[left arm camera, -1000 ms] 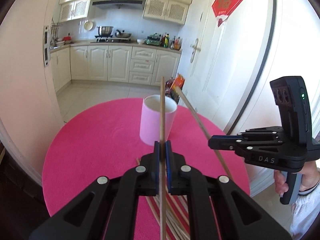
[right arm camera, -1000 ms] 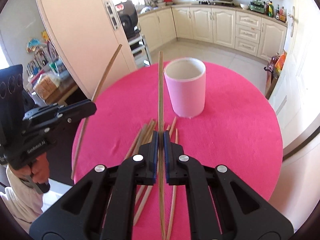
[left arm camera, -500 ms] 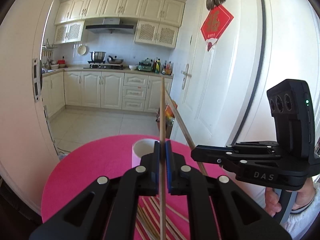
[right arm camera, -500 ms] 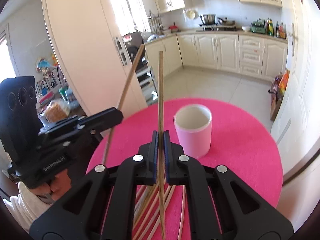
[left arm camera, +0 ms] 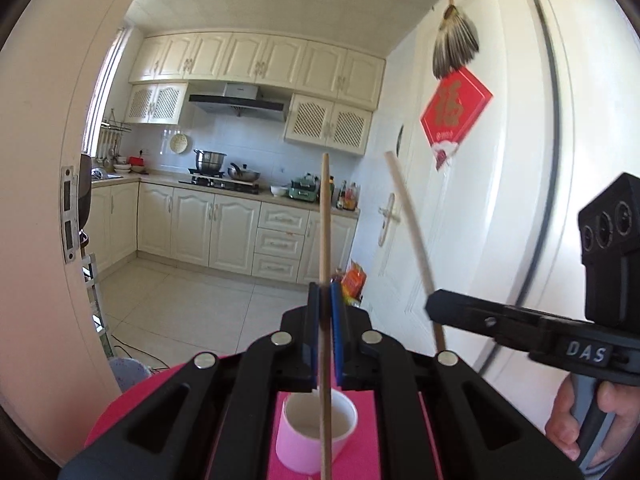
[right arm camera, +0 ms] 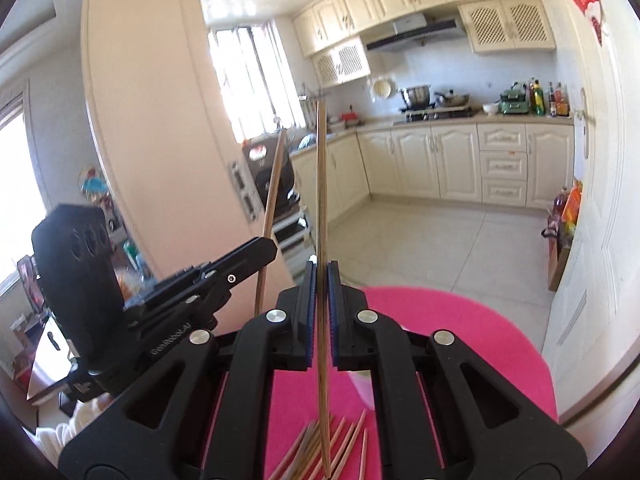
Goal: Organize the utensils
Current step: 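Lift the left tool's chopstick upright into the pink cup while the right tool inserts its own, then open the left tool in the cup while the right tool releases its chopstick, then lower the left tool onto another chopstick and close it while the right tool grasps one, then raise the left tool's chopstick into the pink cup while the right tool inserts its own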
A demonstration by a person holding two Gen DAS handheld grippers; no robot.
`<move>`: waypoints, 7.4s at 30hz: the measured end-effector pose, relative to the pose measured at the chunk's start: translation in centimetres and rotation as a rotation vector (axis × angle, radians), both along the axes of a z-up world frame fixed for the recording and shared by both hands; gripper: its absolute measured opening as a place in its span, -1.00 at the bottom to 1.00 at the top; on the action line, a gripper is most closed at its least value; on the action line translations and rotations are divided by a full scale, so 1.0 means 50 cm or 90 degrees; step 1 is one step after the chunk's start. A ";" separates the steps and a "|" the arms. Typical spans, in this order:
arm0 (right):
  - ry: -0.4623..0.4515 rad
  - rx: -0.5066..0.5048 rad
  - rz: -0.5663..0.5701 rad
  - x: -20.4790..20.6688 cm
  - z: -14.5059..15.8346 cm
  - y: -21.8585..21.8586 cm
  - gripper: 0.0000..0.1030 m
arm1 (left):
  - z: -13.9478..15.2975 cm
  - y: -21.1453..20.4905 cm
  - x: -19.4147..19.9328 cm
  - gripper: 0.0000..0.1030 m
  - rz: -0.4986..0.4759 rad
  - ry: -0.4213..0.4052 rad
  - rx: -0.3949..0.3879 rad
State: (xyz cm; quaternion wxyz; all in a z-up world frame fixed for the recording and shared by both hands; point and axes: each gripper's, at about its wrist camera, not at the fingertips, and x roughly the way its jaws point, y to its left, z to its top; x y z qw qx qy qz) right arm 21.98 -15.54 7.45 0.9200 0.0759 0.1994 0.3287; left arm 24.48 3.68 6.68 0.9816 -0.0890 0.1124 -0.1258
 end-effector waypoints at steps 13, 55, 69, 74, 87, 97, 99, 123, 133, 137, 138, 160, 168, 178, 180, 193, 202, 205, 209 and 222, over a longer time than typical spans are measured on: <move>-0.102 0.041 -0.098 0.063 -0.038 0.022 -0.89 | -0.063 -0.001 0.079 -0.88 0.061 -0.112 -0.081; -0.115 0.028 -0.170 0.037 -0.191 0.025 -0.88 | -0.207 -0.017 0.066 -0.54 0.007 -0.019 -0.001; -0.106 0.017 -0.180 0.022 -0.206 0.022 -0.88 | -0.193 -0.008 0.024 -0.08 0.017 -0.026 0.002; -0.095 0.017 -0.178 0.022 -0.212 0.020 -0.87 | -0.187 0.007 0.009 -0.08 0.033 -0.035 -0.010; -0.096 0.014 -0.190 0.008 -0.201 0.020 -0.34 | -0.163 0.016 -0.023 0.04 0.058 -0.036 0.000; -0.122 0.015 -0.210 -0.032 -0.171 0.007 0.15 | -0.136 0.026 -0.073 0.16 0.061 -0.041 0.010; -0.126 0.015 -0.212 -0.043 -0.166 0.004 0.20 | -0.130 0.027 -0.084 0.17 0.060 -0.042 0.015; -0.104 -0.079 -0.207 -0.196 -0.156 -0.031 0.28 | -0.127 0.008 -0.225 0.32 0.060 0.080 0.062; 0.002 -0.146 -0.174 -0.195 -0.237 -0.043 0.29 | -0.205 0.012 -0.200 0.32 0.022 0.254 0.050; 0.053 -0.157 -0.170 -0.183 -0.271 -0.055 0.29 | -0.242 0.013 -0.186 0.32 0.011 0.315 0.063; 0.064 -0.158 -0.170 -0.180 -0.278 -0.059 0.29 | -0.251 0.015 -0.182 0.32 0.007 0.331 0.062; 0.200 -0.225 -0.069 -0.146 -0.356 -0.047 0.28 | -0.390 0.005 -0.143 0.27 -0.014 0.545 0.103; 0.234 -0.261 -0.037 -0.136 -0.358 -0.027 0.28 | -0.397 -0.008 -0.143 -0.09 -0.031 0.563 0.112; 0.255 -0.290 -0.009 -0.127 -0.350 -0.001 0.28 | -0.409 0.010 -0.140 -0.09 -0.017 0.588 0.086; 0.263 -0.295 -0.006 -0.124 -0.351 0.004 0.12 | -0.410 0.002 -0.139 -0.09 -0.014 0.588 0.098; 0.341 -0.402 0.036 -0.086 -0.370 0.060 -0.31 | -0.413 -0.007 -0.117 -0.86 -0.003 0.595 0.132; 0.384 -0.461 0.043 -0.068 -0.407 0.094 -0.55 | -0.392 0.009 -0.118 -0.90 0.001 0.568 0.103; 0.386 -0.454 0.041 -0.064 -0.407 0.092 -0.74 | -0.374 0.017 -0.120 -0.90 0.007 0.549 0.096; 0.377 -0.419 0.027 -0.061 -0.398 0.076 -0.88 | -0.341 0.017 -0.122 -0.90 0.001 0.506 0.076; 0.298 -0.231 0.030 -0.080 -0.296 -0.009 -0.89 | -0.233 -0.004 -0.142 -0.90 -0.020 0.310 0.011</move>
